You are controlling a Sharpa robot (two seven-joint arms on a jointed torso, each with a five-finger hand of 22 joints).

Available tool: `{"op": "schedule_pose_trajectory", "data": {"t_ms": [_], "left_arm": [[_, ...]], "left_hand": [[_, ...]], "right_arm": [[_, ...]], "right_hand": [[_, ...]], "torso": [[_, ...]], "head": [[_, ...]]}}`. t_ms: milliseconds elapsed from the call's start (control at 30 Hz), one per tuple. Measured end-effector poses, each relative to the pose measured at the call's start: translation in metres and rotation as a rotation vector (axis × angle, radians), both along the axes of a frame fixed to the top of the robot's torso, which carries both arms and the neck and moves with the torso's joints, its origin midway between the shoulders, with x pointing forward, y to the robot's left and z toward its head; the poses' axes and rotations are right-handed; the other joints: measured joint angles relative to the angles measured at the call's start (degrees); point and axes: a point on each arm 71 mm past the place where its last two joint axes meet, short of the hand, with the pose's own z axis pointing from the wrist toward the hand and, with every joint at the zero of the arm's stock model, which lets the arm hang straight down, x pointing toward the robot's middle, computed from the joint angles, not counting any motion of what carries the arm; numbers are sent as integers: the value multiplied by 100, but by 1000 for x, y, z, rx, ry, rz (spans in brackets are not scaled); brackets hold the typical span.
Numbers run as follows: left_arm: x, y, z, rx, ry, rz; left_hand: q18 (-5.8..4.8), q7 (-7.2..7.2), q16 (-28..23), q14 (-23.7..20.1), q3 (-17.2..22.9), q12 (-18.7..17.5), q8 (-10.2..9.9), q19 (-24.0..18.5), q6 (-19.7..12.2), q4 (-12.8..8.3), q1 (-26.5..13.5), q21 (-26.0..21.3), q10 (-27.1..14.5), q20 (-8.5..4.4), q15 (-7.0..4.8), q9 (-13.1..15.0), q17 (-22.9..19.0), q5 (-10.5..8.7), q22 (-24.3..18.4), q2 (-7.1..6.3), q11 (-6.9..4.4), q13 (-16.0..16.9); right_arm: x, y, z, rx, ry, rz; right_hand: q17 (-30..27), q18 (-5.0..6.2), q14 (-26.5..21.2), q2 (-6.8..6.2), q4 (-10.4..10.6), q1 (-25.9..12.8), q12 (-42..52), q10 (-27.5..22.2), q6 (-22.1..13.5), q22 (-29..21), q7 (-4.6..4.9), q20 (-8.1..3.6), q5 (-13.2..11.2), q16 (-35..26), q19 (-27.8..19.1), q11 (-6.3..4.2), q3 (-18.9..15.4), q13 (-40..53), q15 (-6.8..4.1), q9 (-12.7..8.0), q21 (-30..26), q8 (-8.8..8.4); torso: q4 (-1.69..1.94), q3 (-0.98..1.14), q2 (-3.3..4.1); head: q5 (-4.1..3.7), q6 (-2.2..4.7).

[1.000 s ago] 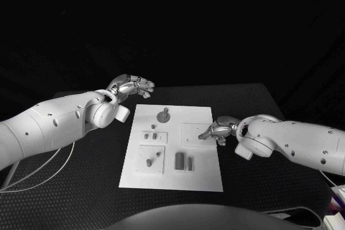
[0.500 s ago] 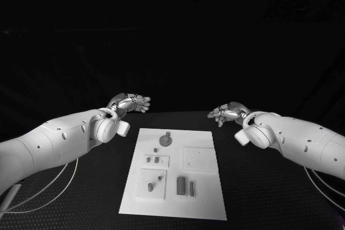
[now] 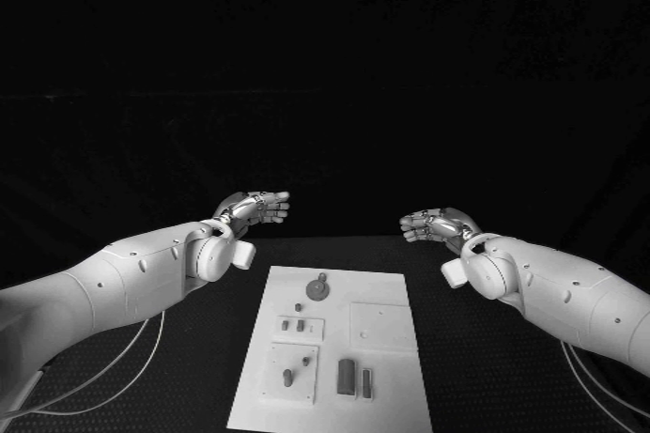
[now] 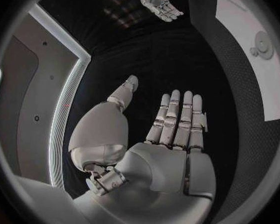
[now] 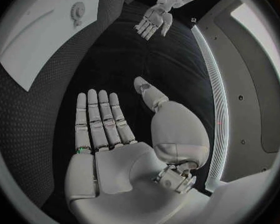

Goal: Assemble the parts on the task board

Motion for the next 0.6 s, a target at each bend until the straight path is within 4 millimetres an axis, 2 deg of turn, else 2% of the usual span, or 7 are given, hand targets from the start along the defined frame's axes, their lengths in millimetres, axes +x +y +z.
{"op": "schedule_pose_trajectory", "data": {"t_ms": [167, 200, 300, 333, 467, 567, 600], "left_arm": [[0, 2, 0, -10, 0, 3], [0, 3, -1, -10, 0, 3], [-1, 2, -1, -10, 3, 3], [-1, 2, -1, -11, 4, 2], [-7, -5, -3, -25, 10, -9], [-16, -15, -6, -40, 15, -17], [-19, -17, -7, -45, 16, -17]], "left_hand": [[0, 0, 0, -9, 20, 0, 0, -8, 1, 20, 0, 0, 0, 8, -9, 19, 7, 0, 13, 0, 0, 12], [1, -45, -147, -285, -142, -7, -87, -166, -273, 135, -332, -284, -370, -36, -70, -135, -119, -34, -292, 77, -24, 0], [1, -284, -845, -1580, -966, -140, -621, -893, -1615, 560, -2092, -1649, -2183, -170, -355, -979, -801, -144, -1817, 340, -239, -137], [1, -305, -905, -1693, -1038, -149, -669, -957, -1732, 596, -2242, -1767, -2342, -180, -380, -1053, -860, -149, -1952, 365, -259, -148], [2, -524, -1532, -2861, -1778, -267, -1157, -1612, -2945, 969, -3783, -2997, -3981, -296, -644, -1810, -1475, -224, -3332, 619, -455, -266], [3, -602, -1754, -3275, -2038, -299, -1332, -1842, -3373, 1103, -4329, -3431, -4561, -332, -735, -2077, -1692, -235, -3822, 704, -526, -309], [3, -627, -1821, -3400, -2121, -315, -1384, -1912, -3505, 1142, -4499, -3565, -4740, -343, -764, -2160, -1759, -262, -3974, 732, -548, -323]], "right_arm": [[-1, 2, 0, 24, -6, 2], [-1, 2, 0, 24, -5, 2], [-1, 2, 0, 23, -4, 1], [-2, 2, 0, 23, -4, 2], [-6, 6, 2, 35, -7, 8], [-13, 15, 4, 56, -14, 18], [-15, 19, 4, 65, -17, 22]], "right_hand": [[-126, 90, 65, 30, 7, -30, -170, 133, 0, -93, 0, 52, 11, -29, 52, 44, -39, -193, 23, -43, -98, 0], [-324, 82, -200, 119, 119, -357, -268, -175, -294, -377, -33, -22, -10, -167, -123, -4, -256, -271, -13, -232, -257, -78], [-1226, -325, -1724, 276, 659, -2189, -694, -1906, -1771, -1722, -299, -487, -317, -807, -1180, -261, -1204, -575, -258, -1131, -994, -610], [-1302, -363, -1856, 287, 706, -2343, -731, -2053, -1895, -1837, -320, -526, -342, -861, -1270, -282, -1285, -601, -282, -1207, -1057, -656], [-2088, -718, -3187, 406, 1177, -3885, -1096, -3558, -3175, -3008, -554, -921, -606, -1411, -2196, -506, -2099, -859, -509, -1992, -1694, -1121], [-2370, -765, -3666, 449, 1346, -4442, -1226, -4099, -3638, -3431, -638, -1069, -705, -1610, -2528, -588, -2392, -955, -587, -2274, -1922, -1291], [-2457, -849, -3816, 465, 1398, -4615, -1266, -4265, -3781, -3562, -663, -1112, -734, -1672, -2631, -613, -2483, -983, -611, -2361, -1993, -1342]], "torso": [[-6, 16, -8], [-7, 16, -8], [-1, 16, -8], [3, 16, -8], [68, 20, -16], [168, 27, -29], [203, 27, -33]], "head": [[32, 8], [35, 8], [31, 14], [24, 20], [-42, 93], [-135, 190], [-170, 224]]}}
